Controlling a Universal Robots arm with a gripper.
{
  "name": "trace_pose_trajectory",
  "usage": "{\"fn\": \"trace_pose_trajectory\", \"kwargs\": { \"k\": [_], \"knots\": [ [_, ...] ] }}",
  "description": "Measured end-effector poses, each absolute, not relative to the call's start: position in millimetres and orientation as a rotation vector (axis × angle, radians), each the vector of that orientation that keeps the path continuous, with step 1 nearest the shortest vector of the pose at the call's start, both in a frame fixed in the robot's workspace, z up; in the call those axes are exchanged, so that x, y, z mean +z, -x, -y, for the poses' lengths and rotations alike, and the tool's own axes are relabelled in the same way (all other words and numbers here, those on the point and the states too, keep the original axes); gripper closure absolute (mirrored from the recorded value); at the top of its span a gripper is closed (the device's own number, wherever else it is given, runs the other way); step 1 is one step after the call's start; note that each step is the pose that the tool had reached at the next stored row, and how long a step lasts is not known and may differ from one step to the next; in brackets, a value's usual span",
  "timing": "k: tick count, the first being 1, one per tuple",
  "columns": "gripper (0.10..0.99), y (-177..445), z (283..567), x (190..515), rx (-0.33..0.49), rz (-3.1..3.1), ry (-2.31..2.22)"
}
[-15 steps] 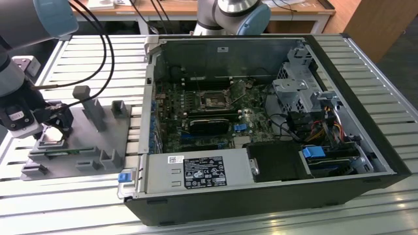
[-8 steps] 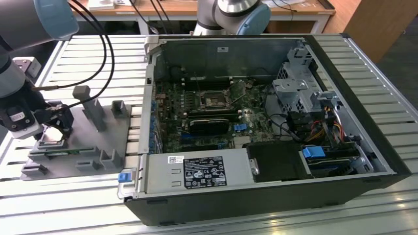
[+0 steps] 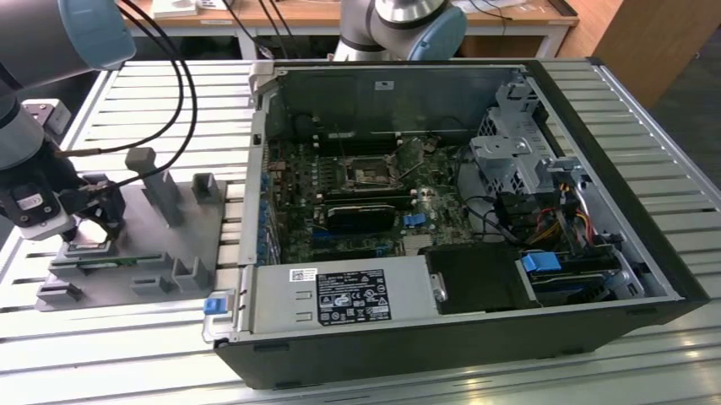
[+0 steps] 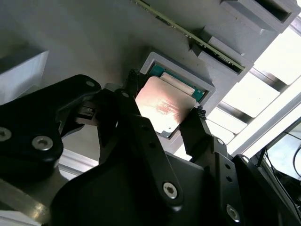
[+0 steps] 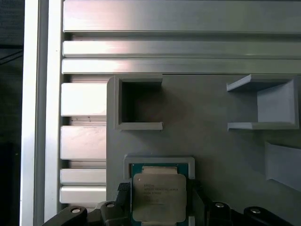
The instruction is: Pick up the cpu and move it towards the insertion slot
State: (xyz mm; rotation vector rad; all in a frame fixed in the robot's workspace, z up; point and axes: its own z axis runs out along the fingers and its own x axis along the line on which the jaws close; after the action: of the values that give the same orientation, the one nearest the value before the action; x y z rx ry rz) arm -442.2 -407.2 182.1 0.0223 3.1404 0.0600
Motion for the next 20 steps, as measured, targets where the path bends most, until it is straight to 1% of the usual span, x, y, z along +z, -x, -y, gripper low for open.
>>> {"fn": "trace_pose_trajectory", "kwargs": {
  "k": [1,2,8,9,15,20],
  "knots": [
    [0.400,442.2,407.2,182.0,0.060,-3.140,-0.022],
    [0.467,442.3,407.2,181.9,0.060,-3.140,-0.022],
    [0.478,442.3,407.1,181.4,0.060,-3.140,-0.022],
    [0.541,442.3,407.1,181.3,0.060,-3.140,-0.022],
    [0.541,442.3,407.0,181.5,0.060,-3.140,-0.022],
    [0.541,442.3,407.1,190.0,0.060,-3.140,-0.022]
  ]
}}
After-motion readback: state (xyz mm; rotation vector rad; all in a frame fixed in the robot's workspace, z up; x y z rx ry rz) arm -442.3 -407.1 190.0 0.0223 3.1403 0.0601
